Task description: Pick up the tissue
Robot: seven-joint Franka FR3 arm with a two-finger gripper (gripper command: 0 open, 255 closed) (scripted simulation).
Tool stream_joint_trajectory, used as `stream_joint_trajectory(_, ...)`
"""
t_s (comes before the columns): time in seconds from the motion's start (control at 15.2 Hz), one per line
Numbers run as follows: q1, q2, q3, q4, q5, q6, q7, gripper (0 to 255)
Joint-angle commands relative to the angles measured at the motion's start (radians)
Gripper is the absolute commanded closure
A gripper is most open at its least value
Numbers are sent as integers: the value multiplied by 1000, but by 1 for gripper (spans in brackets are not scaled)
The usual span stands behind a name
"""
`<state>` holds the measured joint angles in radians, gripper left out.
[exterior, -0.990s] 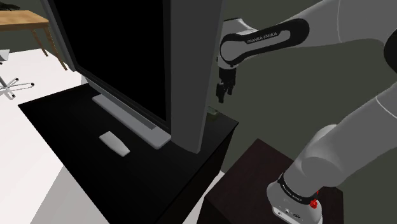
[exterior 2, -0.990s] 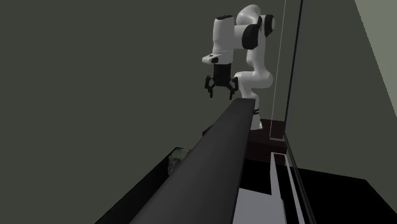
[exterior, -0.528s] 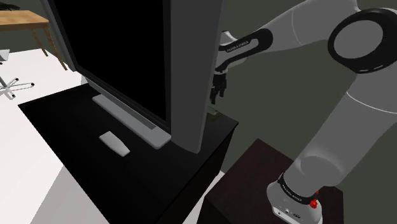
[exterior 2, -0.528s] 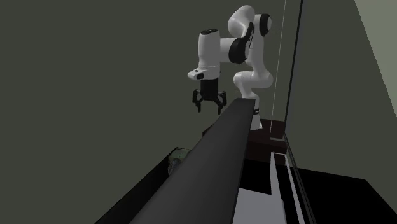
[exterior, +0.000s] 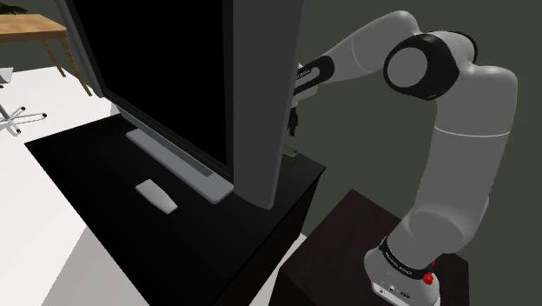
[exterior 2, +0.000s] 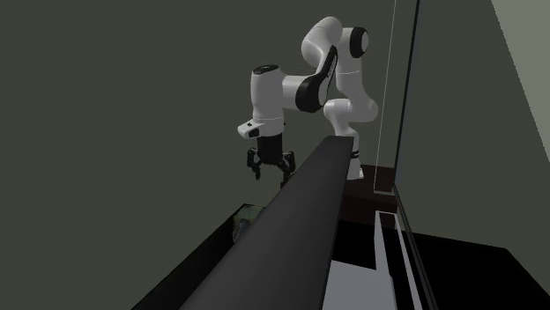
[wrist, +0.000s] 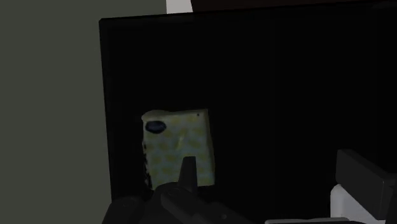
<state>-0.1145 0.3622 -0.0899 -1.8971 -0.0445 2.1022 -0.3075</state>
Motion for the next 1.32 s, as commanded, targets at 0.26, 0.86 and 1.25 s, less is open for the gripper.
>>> stream_joint_trajectory(0.26,-37,257,0,268,25,-20,-37,0)
stream_joint_trajectory(0.86,-78,590,8,669,46,-100,-59,0)
stream_joint_trajectory(1.25,-80,642,10,685,48,-63,-57,0)
